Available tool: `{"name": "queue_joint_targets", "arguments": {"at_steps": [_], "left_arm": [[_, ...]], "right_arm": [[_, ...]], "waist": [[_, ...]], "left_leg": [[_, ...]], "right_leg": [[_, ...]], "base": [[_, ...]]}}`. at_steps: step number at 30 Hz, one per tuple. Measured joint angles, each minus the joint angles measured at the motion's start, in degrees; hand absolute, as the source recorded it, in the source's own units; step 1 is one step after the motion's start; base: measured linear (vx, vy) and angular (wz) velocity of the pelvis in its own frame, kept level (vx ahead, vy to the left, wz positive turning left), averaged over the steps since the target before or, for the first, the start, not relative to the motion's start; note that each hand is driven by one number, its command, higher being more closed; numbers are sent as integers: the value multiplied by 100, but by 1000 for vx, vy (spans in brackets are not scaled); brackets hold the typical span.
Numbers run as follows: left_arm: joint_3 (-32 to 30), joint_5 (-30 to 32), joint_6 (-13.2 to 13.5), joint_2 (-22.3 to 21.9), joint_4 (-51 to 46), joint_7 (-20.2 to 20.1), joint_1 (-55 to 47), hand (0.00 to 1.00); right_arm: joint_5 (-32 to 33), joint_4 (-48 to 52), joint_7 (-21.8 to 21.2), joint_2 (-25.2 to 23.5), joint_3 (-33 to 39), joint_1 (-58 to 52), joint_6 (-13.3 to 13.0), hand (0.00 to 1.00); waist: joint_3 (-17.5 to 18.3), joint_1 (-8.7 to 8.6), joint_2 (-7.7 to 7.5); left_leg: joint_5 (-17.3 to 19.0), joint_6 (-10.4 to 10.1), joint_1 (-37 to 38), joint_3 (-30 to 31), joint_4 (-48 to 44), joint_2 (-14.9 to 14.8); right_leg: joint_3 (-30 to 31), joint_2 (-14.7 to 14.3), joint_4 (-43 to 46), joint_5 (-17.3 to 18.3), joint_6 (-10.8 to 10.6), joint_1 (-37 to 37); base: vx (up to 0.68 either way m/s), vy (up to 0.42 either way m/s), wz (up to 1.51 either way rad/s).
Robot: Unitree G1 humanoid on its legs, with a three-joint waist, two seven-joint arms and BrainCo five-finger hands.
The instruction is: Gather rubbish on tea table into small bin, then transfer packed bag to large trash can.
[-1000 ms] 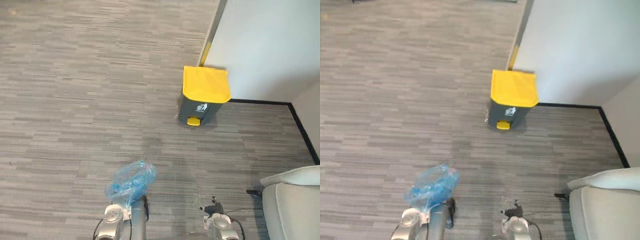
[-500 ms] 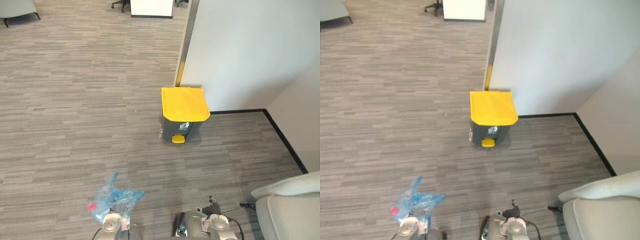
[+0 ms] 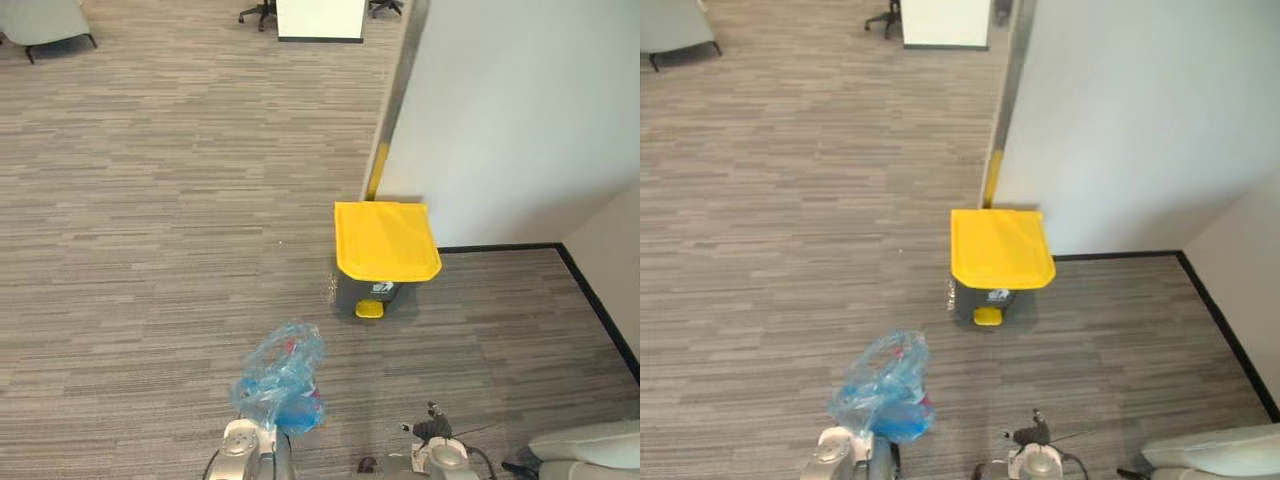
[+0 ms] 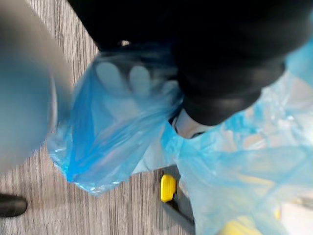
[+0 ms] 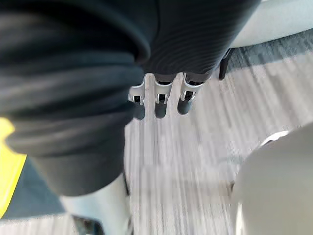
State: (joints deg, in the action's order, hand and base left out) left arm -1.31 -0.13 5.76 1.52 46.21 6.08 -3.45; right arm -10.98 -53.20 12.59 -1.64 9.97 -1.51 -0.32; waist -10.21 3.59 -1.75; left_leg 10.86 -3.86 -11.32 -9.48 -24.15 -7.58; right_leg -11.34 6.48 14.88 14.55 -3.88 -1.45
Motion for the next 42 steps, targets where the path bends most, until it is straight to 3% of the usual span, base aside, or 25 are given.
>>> {"name": "queue_joint_targets", "arguments": {"at_steps": [4, 6, 7, 9, 10, 12, 13, 15, 17, 18, 19, 20, 21, 22, 23, 24, 25, 26, 27, 29, 30, 31, 36, 38, 42], "left_arm": [[-5, 1, 1, 78, 35, 22, -8, 100], [-2, 1, 2, 126, 56, 26, -54, 100], [3, 1, 0, 127, 58, 30, -68, 100], [78, -3, -3, 163, 60, 28, -90, 100], [138, -2, -2, 241, 67, 28, -103, 100], [193, 0, -26, 306, 130, 37, -155, 100], [208, 0, -26, 343, 150, 41, -152, 100], [216, -1, -31, 420, 208, 80, -140, 100], [221, -9, -33, 449, 352, 104, -55, 100], [205, -14, -33, 498, 451, 119, 54, 100], [88, -15, -20, 571, 441, 132, 86, 100], [41, -15, -14, 603, 431, 135, 82, 100], [-3, -15, -14, 652, 482, 151, 180, 100], [10, -15, -3, 583, 541, 154, 339, 100], [12, -15, 8, 551, 532, 156, 430, 100], [8, -16, 30, 540, 520, 158, 532, 100], [2, -15, 47, 556, 511, 162, 574, 100], [-3, 0, 49, 559, 503, 164, 627, 100], [-28, 0, 54, 503, 493, 212, 726, 100], [-138, -11, 49, 421, 405, 263, 732, 100], [-128, -14, 12, 344, 403, 260, 732, 100], [-114, -13, -2, 271, 395, 262, 743, 100], [123, -8, 5, 142, 95, 250, 808, 100], [122, -7, 11, 219, 36, 245, 811, 100], [117, -1, 13, 575, -87, 231, 800, 100]], "right_arm": [[40, -26, 1, -2, 9, 131, -12, 0], [39, -30, 0, -4, 43, 160, -11, 0], [27, -57, 1, 12, 72, 137, -9, 0], [-17, -70, -6, 54, 82, 108, -6, 0], [-31, -6, -10, 40, 90, 41, -17, 0], [-10, -33, -18, 94, 123, 16, -43, 0], [-13, -33, -17, 113, 133, 19, -48, 0], [-3, -18, -20, 118, 230, 53, -87, 0], [42, -17, -15, 126, 324, 165, -92, 0], [99, -49, -18, 155, 326, 202, -72, 0], [104, -151, -18, 152, 324, 239, -73, 0], [110, -190, -17, 149, 323, 246, -68, 0], [215, -252, -12, 212, 345, 328, -66, 0], [211, -405, -4, 406, 324, 553, -45, 0], [228, -404, -5, 459, 359, 583, -42, 0], [266, -392, 15, 537, 587, 530, -34, 0], [278, -377, 40, 551, 691, 309, -15, 0], [328, -363, 47, 528, 738, 254, -4, 0], [430, -406, 60, 440, 843, 39, 111, 0], [552, -382, 77, 373, 996, -81, 197, 0], [598, -349, 90, 368, 1001, -87, 217, 0], [600, -252, 90, 309, 997, -83, 287, 0], [609, 294, 103, 342, 822, -7, 200, 0], [611, 281, 97, 455, 540, 126, 178, 0], [645, 678, 91, 622, -443, 788, 120, 0]], "waist": [[-10, 29, 15], [-2, 130, 38], [-6, 150, 12], [-12, 135, 9], [-58, 87, -99], [-91, -71, -145], [-91, -63, -155], [-110, -46, -129], [-146, -49, -101], [-277, -53, -145], [-377, -48, -300], [-401, -47, -377], [-544, -98, -422], [-758, -39, -209], [-849, -49, -112], [-923, -75, -26], [-913, -122, 20], [-909, -192, 12], [-894, -282, -4], [-938, -251, 86], [-955, -336, 149], [-966, -349, 174], [-941, -327, 167], [-905, -340, 199], [-882, -302, 184]], "left_leg": [[130, 159, 109, -228, -73, 82], [482, 161, 246, -403, -153, 107], [724, 156, 390, -511, -150, 120], [825, 201, 661, -628, -68, 186], [904, 277, 909, -645, -64, 288], [1139, 354, 1318, -541, -102, 269], [1201, 347, 1425, -530, -104, 223], [1438, 245, 1673, -473, -104, -3], [1512, 178, 1788, -467, -123, -150], [1512, 124, 1953, -445, -244, -228], [1610, 32, 2078, -374, -416, -172], [1686, -42, 2129, -338, -525, -128], [1906, -178, 2192, 38, -938, -108], [2022, -99, 2113, 472, -1165, -158], [2035, -92, 2020, 587, -1210, -204], [2033, -93, 1958, 771, -1296, -330], [2192, -139, 1963, 1095, -1306, -407], [2346, -178, 1954, 1247, -1306, -485], [2688, -416, 1948, 1484, -1316, -709], [2782, -528, 1675, 1518, -1716, -1033], [2688, -403, 1358, 1621, -2117, -1211], [2545, -433, 1282, 1631, -2264, -1366], [2084, -656, 1513, 1305, -1315, -1484], [1929, -663, 1538, 1289, -1042, -1467], [1570, -709, 1134, 1331, -972, -1453]], "right_leg": [[201, 70, -470, -212, -105, -254], [473, 136, -302, -107, -177, -221], [624, 215, 229, 61, -312, -36], [745, 360, 1846, 34, -317, 657], [723, 572, 3018, -261, -290, 1114], [606, 723, 4219, -661, -174, 1511], [492, 729, 4319, -489, -132, 1582], [-239, 719, 3830, -12, 30, 2118], [-535, 621, 2849, -132, 54, 2383], [-643, 479, 1521, -626, 11, 2421], [-613, 359, 225, -1203, -114, 2325], [-573, 305, -198, -1357, -147, 2298], [-295, 184, -462, -2089, 186, 2138], [-326, 69, -97, -1925, 211, 2187], [-313, 9, 40, -1784, 181, 2193], [3, -187, 665, -1406, 161, 2378], [449, -421, 1519, -990, 173, 2707], [580, -505, 1862, -837, 194, 2822], [450, -541, 2487, -517, 333, 3066], [113, -565, 2949, -122, 329, 3283], [-128, -582, 3099, 53, 380, 3346], [-272, -637, 3147, 154, 528, 3334], [-306, -654, 2954, 196, 632, 3331], [-294, -653, 2815, 146, 692, 3340], [-350, -611, 2548, -46, 574, 3509]], "base": [[169, 144, -20], [136, 119, -63], [129, 78, -62], [133, 63, -40], [149, 54, -4], [267, 25, 14], [342, -12, 13], [338, -47, 3], [315, -86, 19], [465, -167, 35], [493, -194, 34], [524, -226, 43], [548, -205, 22], [440, -154, 23], [302, -85, 10], [147, -116, 61], [196, -171, 87], [208, -257, 134], [186, -206, 96], [235, -223, 61], [305, -251, 53], [267, -209, 42], [196, -150, 6], [70, -103, 3], [-27, -88, 13]]}}
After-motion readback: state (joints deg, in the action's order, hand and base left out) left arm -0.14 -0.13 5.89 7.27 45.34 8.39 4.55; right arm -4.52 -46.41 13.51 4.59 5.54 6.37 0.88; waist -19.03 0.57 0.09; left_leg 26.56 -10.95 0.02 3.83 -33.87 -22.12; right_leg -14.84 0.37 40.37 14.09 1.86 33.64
